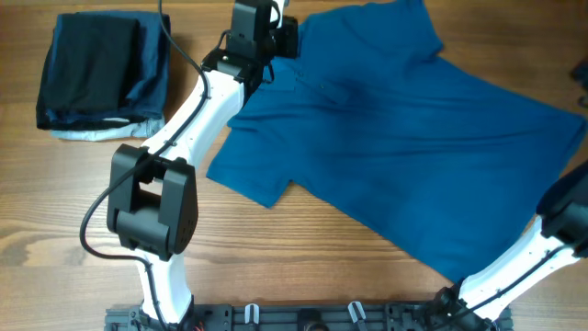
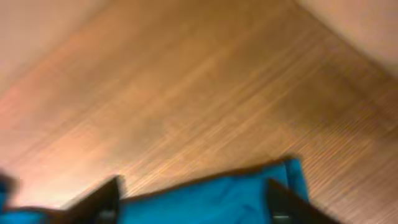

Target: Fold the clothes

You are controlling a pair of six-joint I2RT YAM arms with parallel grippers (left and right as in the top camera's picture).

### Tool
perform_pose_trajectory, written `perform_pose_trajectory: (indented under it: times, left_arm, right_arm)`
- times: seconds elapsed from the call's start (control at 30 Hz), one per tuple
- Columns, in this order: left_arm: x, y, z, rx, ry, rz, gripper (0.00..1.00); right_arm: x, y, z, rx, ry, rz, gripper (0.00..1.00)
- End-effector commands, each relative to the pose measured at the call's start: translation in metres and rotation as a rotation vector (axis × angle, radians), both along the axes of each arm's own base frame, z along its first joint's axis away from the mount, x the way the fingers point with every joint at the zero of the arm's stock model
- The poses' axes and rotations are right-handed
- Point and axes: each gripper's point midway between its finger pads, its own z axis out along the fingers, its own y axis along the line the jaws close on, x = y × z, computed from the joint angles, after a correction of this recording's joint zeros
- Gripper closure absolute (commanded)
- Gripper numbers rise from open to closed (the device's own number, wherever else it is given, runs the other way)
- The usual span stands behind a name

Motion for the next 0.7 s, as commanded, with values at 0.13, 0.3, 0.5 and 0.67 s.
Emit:
perform_pose_trajectory:
  times: [0.13, 0.3, 0.5, 0.67]
  left_arm:
    - [0.031, 0.008, -0.075, -0.068, 0.084, -0.020, 0.96]
    - [0.037, 0.024, -0.116, 0.011, 0.155, -0.010, 0.96]
    - [0.039, 0.057, -0.140, 0.060, 0.215, 0.074, 0.96]
    - [0.028, 0.063, -0.166, 0.081, 0.298, 0.076, 0.96]
  right_arm:
    - [-0.011, 0.018, 0.030, 0.104, -0.048, -0.071, 0.00]
    - [-0.011, 0.018, 0.030, 0.104, -0.048, -0.071, 0.00]
    - [-0.011, 0.018, 0.030, 0.103, -0.048, -0.071, 0.00]
    - [-0.011, 0.018, 0.030, 0.104, -0.048, -0.071, 0.00]
